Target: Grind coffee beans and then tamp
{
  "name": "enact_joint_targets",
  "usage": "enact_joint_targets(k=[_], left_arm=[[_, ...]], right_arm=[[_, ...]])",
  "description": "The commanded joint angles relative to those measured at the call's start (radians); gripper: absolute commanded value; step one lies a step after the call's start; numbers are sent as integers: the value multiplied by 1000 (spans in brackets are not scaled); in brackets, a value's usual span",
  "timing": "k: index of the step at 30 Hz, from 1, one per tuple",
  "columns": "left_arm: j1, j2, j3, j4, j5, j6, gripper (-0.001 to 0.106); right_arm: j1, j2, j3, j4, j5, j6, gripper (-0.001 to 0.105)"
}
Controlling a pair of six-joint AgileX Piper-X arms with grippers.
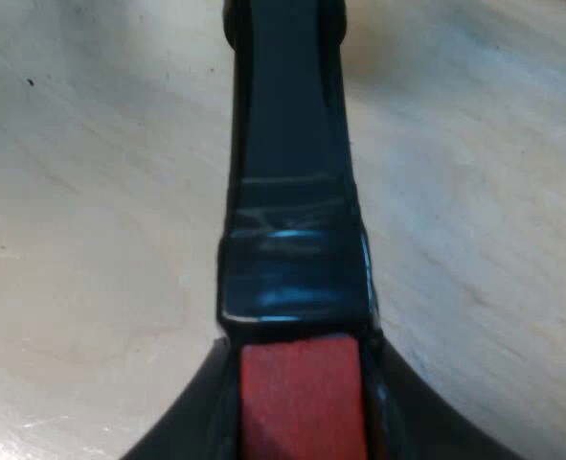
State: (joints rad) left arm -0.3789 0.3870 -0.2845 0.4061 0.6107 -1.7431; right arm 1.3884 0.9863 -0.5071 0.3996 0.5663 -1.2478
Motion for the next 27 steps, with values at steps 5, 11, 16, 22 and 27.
enact_joint_targets(k=[5, 11, 16, 22, 27], left_arm=[[-2, -9, -5, 0, -31, 42, 63], [-2, -9, 3, 38, -63, 134, 63], [-2, -9, 3, 38, -63, 136, 63], [-2, -9, 3, 38, -63, 136, 63], [-2, -9, 3, 38, -63, 136, 63]], right_arm=[[-14, 99, -6, -116, -9, -11, 0], [-74, 183, -6, -216, -59, -11, 0], [-101, 233, -6, -300, -59, -11, 0], [-106, 280, -6, -315, -77, -11, 0], [-106, 311, -6, -315, -128, -11, 0]])
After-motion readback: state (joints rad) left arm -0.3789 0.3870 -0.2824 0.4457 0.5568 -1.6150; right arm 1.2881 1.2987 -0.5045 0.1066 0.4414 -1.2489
